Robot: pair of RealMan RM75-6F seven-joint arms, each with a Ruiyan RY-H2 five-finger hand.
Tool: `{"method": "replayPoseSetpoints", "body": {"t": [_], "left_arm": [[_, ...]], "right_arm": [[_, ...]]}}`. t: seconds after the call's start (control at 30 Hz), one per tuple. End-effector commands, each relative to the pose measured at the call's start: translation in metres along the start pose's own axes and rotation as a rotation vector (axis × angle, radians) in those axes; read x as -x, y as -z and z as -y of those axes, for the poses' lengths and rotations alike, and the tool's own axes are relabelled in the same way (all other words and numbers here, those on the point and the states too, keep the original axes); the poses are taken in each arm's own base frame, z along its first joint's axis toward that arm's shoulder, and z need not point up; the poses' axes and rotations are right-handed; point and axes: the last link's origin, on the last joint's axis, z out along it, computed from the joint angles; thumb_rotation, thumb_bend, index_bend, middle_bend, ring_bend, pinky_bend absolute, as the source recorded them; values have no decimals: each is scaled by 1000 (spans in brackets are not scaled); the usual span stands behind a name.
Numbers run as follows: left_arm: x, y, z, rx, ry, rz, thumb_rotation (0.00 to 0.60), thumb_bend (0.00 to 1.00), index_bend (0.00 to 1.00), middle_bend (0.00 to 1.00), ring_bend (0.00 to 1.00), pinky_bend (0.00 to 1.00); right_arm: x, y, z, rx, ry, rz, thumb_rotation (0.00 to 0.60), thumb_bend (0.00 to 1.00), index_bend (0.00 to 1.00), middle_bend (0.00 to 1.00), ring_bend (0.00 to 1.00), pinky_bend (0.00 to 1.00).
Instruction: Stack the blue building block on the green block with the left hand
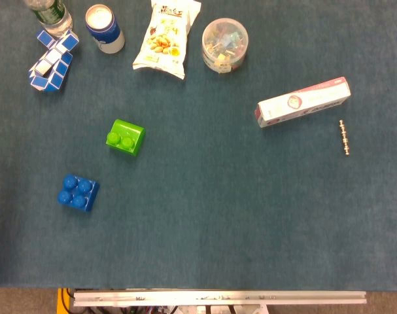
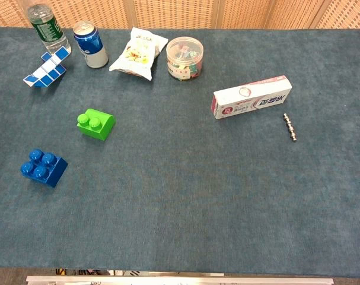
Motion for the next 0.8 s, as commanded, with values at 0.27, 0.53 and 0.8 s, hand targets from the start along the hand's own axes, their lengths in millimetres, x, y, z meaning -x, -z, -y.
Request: {"method": "replayPoseSetpoints", "body": {"t": [0.27,0.53,0.8], "left_arm": [[0,0,0,16,-5,11,600,222,282,310,259,224],[1,-2,0,54,-7,35,600,222,283,310,259,224],[6,-5,-2,143,-42,152,600,222,281,309,259,223]], "right_arm": [[-6,-4,3,-19,15,-18,600,320,344,390,303,390],[-9,-8,7,-34,25,-29,600,320,343,390,303,390],[-13,-10,9,-41,32,-42,600,320,343,390,303,389]]}}
